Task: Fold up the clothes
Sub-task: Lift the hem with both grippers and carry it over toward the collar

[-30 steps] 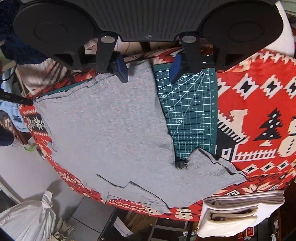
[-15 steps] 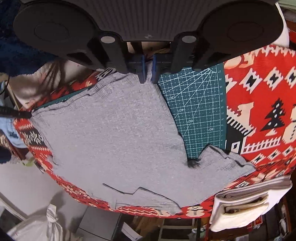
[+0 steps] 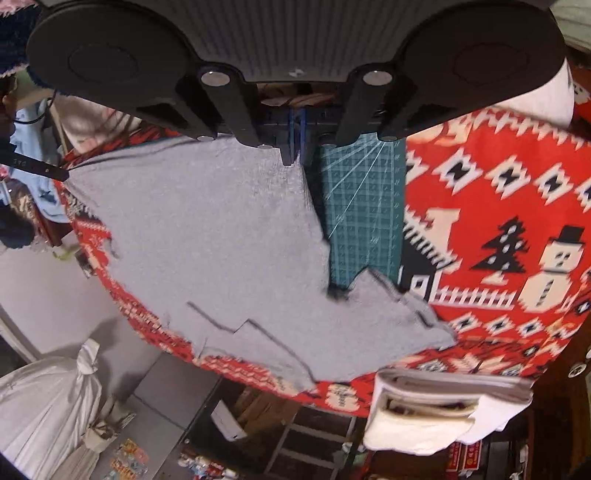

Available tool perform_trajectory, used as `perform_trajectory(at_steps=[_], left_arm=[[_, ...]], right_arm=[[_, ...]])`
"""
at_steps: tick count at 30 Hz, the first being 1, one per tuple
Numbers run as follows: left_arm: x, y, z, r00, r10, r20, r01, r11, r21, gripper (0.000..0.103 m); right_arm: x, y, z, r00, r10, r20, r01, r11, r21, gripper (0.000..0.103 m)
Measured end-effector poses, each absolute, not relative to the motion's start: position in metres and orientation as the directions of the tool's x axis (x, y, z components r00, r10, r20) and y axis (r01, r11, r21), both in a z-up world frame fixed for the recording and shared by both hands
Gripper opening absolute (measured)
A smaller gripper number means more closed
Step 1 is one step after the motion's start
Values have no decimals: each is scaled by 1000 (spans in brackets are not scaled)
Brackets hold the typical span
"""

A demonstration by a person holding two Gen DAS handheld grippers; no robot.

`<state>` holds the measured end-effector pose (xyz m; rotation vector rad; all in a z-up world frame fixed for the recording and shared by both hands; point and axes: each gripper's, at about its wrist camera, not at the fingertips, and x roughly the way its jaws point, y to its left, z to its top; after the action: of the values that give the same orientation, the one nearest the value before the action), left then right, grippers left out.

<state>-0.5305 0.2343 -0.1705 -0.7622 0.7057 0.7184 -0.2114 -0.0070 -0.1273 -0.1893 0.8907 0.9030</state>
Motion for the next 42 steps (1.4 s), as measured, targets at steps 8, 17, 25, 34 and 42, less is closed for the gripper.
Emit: perform_trajectory(at_steps=[8,17,25,34,42], left_arm=[[-525,252,-149,590,350,-727,-770,514,-378,3],[-503,311,-116,620,407,-671,-767,497,-407,3],[-465,376,-97,613,450,-650,-771,520,-367,3],[-425,429,-122,559,450,-697,-790,546,-280,3],[-411,460,-145,519,444,-731,-817,508,-272,3]], right_arm=[[-188,12,-102,301,653,-695,-737,622,265,3],[-148,59,-63,340,707,-620,-762,593,259,3],[-96,127,-49,349,697,-626,-767,597,236,3],[-52,195,-70,353,648,-674,-764,616,192,3],[-29,228,-99,337,612,-715,-760,625,177,3]])
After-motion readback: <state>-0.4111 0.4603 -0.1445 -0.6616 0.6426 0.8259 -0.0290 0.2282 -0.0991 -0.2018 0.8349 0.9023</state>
